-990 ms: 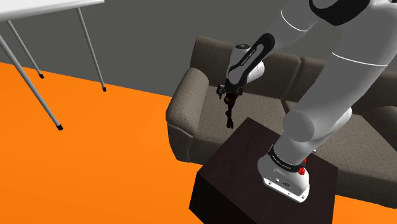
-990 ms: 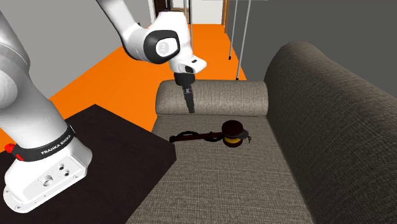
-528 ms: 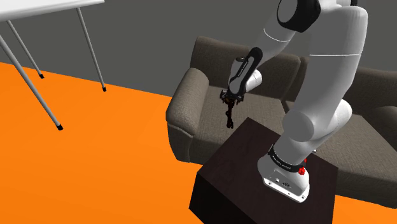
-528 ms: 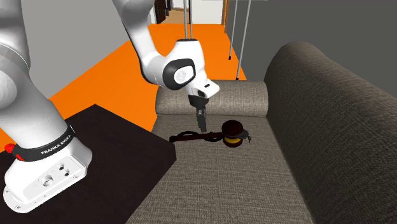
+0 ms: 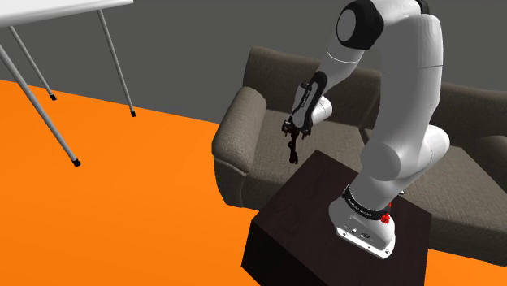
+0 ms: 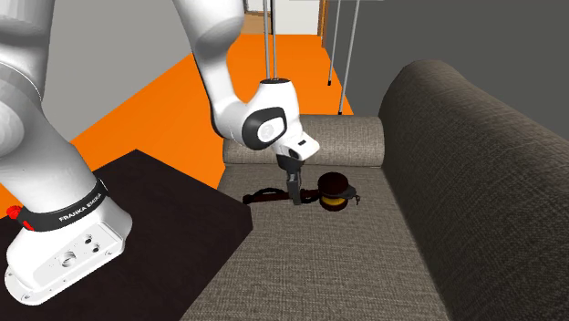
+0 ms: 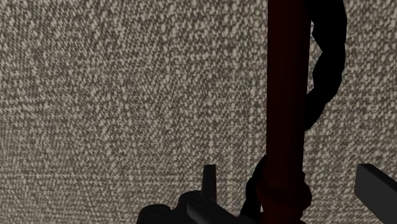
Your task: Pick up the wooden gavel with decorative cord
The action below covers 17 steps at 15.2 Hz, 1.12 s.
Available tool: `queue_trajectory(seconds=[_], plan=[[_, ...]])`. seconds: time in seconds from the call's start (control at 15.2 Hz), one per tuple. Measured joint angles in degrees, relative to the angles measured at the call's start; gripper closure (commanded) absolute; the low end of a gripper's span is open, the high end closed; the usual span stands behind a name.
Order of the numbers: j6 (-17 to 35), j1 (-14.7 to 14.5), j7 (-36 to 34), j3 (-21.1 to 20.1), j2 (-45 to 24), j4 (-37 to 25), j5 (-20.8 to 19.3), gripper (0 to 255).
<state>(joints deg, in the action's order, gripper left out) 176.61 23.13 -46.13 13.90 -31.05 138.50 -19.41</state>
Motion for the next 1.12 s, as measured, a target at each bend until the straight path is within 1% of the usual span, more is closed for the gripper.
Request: queue_trajectory(seconds=[0.13,0.2,0.86,1.12], plan=[[1.19,-0.22,-0.33,0.16,-1.76,-0.52,0.04,0],[1.45,-0.33,-0.42,0.25,-2.02,-0.52,0.04,255],[1.71,-0.50,-0.54,0.34,-2.20,-0.47,0.03,255],[-0.16,-0.24,-0.09,0.17,0.61,0.47,-0.07,255]])
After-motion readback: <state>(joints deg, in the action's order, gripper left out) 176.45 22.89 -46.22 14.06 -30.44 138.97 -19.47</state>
